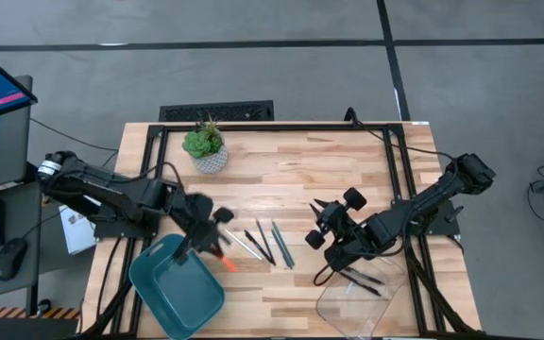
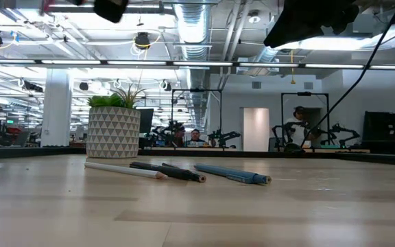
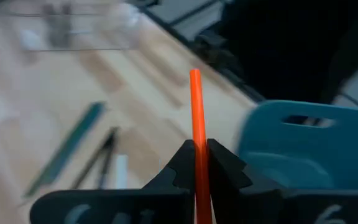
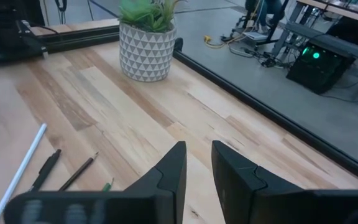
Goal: Sort pens & pencils
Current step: Put the orange pencil into the blue bin
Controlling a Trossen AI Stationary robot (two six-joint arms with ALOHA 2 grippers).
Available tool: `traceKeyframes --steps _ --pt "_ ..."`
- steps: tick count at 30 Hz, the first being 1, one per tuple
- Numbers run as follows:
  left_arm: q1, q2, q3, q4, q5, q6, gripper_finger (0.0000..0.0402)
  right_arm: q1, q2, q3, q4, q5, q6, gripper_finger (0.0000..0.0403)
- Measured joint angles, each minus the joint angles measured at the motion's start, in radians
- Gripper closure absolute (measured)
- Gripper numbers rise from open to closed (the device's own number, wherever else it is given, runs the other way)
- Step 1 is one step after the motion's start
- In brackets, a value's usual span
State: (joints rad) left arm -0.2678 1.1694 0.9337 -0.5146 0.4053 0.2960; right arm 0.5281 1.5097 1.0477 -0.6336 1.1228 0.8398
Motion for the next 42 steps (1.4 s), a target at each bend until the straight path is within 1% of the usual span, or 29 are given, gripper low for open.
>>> traceKeyframes --steps 2,5,12,18,25,31,37,39,42 --pt "-0.054 0.0 0.0 -0.002 -0.005 -0.026 0.0395 0.002 0.0 0.0 0.001 0.0 0.0 0.0305" --pt "-0.14 0.0 0.0 -0.001 -0.047 -0.079 0.0395 0.003 0.0 0.0 0.001 0.0 0.0 0.0305" --pt "-0.347 0.0 -0.023 0.055 -0.165 -0.197 0.0395 0.009 0.0 0.0 0.002 0.0 0.0 0.0305" --pt "-0.468 0.0 -0.042 0.063 -0.298 -0.274 0.0395 0.008 0.0 0.0 0.01 0.0 0.0 0.0305" --pt "-0.535 0.0 -0.042 0.072 -0.369 -0.349 0.0395 0.008 0.0 0.0 0.013 0.0 0.0 0.0305" --pt "-0.578 0.0 -0.042 0.07 -0.43 -0.368 0.0393 0.008 0.0 0.0 0.013 0.0 0.0 0.0305" --pt "-0.591 0.0 -0.044 0.009 -0.497 -0.407 0.0392 0.008 0.0 0.0 0.013 0.0 0.0 0.0305" --pt "-0.591 -0.006 -0.07 0.006 -0.507 -0.423 0.0392 0.008 0.0 0.0 0.013 0.0 0.0 0.0305" --pt "-0.591 -0.041 -0.143 0.036 -0.513 -0.47 0.0392 0.008 0.0 0.0 0.013 0.0 0.0 0.0305"
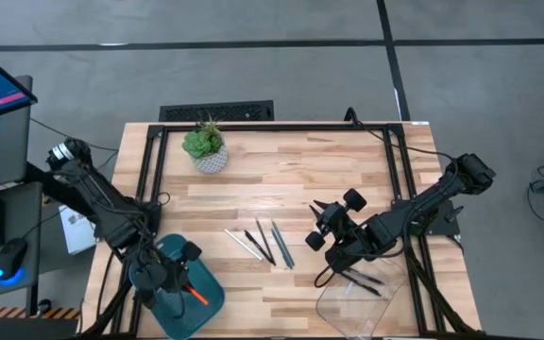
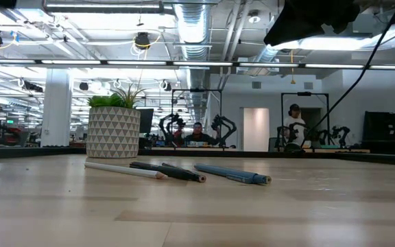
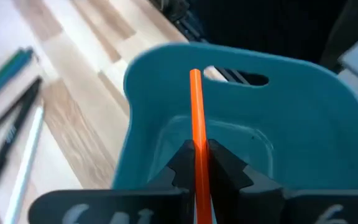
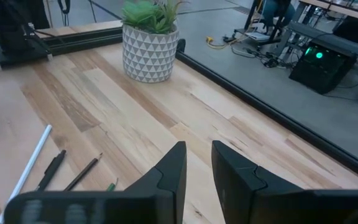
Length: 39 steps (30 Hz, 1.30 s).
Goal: Sort pens & pencils
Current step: Put the orange pencil into the blue bin
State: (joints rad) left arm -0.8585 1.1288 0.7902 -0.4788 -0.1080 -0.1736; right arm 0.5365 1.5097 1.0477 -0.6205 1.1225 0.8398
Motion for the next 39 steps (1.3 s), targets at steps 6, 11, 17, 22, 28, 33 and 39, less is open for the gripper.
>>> traceKeyframes --steps 6,11,17,22,28,33,39 --pt "-0.003 -0.118 -0.158 0.155 -0.014 -0.11 0.0391 0.0 0.0 0.0 0.0 0.0 0.0 0.0305" --pt "-0.007 -0.215 -0.282 0.253 -0.026 -0.135 0.0391 0.0 0.0 0.0 0.001 0.0 0.0 0.0305" --pt "-0.006 -0.245 -0.415 0.463 -0.031 -0.185 0.0391 0.0 0.0 0.0 0.0 0.0 0.0 0.0305" --pt "-0.006 -0.245 -0.436 0.47 -0.029 -0.188 0.0391 0.0 0.0 0.0 0.001 0.0 0.0 0.0305" --pt "-0.007 -0.245 -0.435 0.478 -0.009 -0.204 0.0391 0.0 0.0 0.0 0.001 0.0 0.0 0.0305" --pt "-0.006 -0.245 -0.435 0.478 -0.004 -0.246 0.0388 0.0 0.0 0.0 0.001 0.0 0.0 0.0305" --pt "-0.006 -0.245 -0.435 0.478 -0.023 -0.29 0.0373 0.0 0.0 0.0 0.001 0.0 0.0 0.0305"
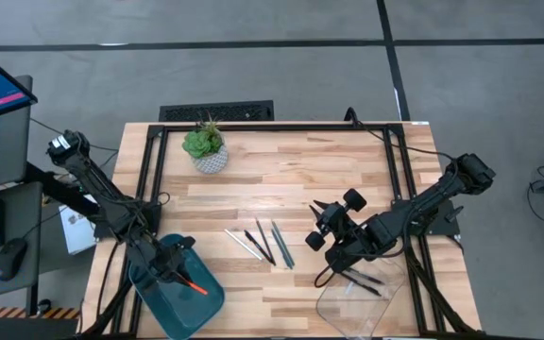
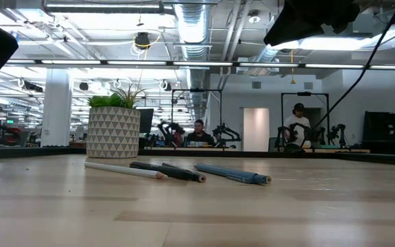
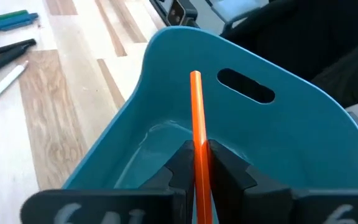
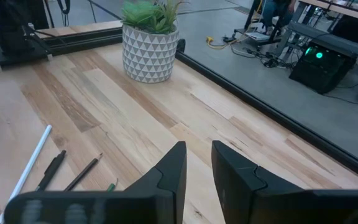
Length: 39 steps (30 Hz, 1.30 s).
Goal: Sort pens & pencils
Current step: Put the orange pencil into the blue bin, then put the white pencil into the blue bin
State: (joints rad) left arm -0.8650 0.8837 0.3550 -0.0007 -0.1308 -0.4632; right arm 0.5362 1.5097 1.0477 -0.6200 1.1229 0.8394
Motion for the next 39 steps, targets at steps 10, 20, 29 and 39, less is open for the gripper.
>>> traceKeyframes --steps 10,20,29,39 --pt "0.0 0.0 0.0 0.003 -0.007 0.003 0.0364 0.0 0.0 0.0 0.0 0.0 0.0 0.0305" --pt "0.0 0.0 0.0 0.011 -0.008 0.006 0.0363 0.0 0.0 0.0 0.0 0.0 0.0 0.0305" --pt "0.0 0.0 0.0 0.063 -0.016 0.013 0.0362 0.0 0.0 0.0 0.0 0.0 0.0 0.0305" --pt "0.013 -0.001 0.001 0.136 -0.047 0.153 0.0362 0.0 0.0 0.0 0.0 0.0 0.0 0.0305"
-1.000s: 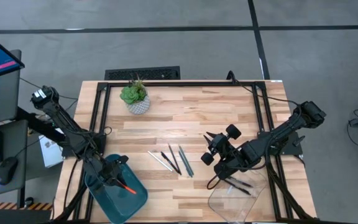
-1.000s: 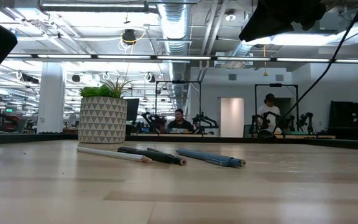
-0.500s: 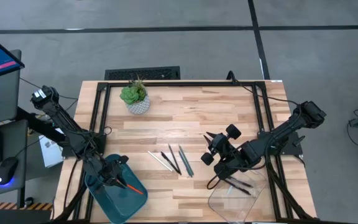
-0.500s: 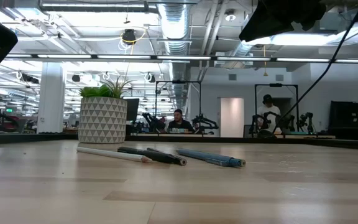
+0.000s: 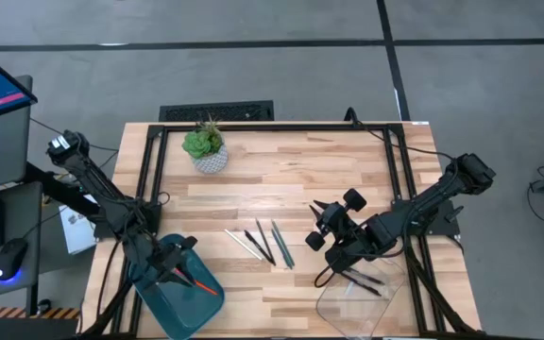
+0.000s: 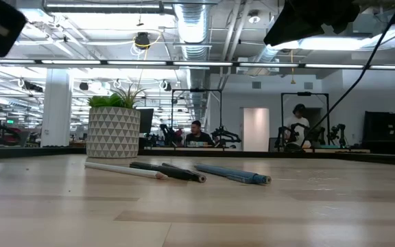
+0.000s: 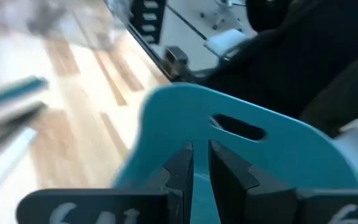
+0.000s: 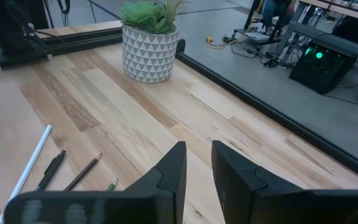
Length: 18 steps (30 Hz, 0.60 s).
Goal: Sort pens & pencils
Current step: Put the white pencil into the blue bin
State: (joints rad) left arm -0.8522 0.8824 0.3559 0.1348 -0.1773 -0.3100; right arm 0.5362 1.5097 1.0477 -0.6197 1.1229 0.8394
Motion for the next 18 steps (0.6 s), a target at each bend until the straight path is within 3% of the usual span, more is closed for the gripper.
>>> traceKeyframes --steps 7,14,18 --pt "0.029 -0.006 0.045 0.018 -0.321 0.131 0.0362 -0.002 0.0 0.0 0.002 0.001 0.0 0.0305" --pt "0.041 -0.006 0.053 0.012 -0.329 0.133 0.0362 -0.002 0.0 0.0 0.002 0.001 0.0 0.0305" --pt "0.041 -0.006 0.053 0.013 -0.405 0.168 0.0362 -0.002 0.0 0.0 0.002 0.001 0.0 0.0305"
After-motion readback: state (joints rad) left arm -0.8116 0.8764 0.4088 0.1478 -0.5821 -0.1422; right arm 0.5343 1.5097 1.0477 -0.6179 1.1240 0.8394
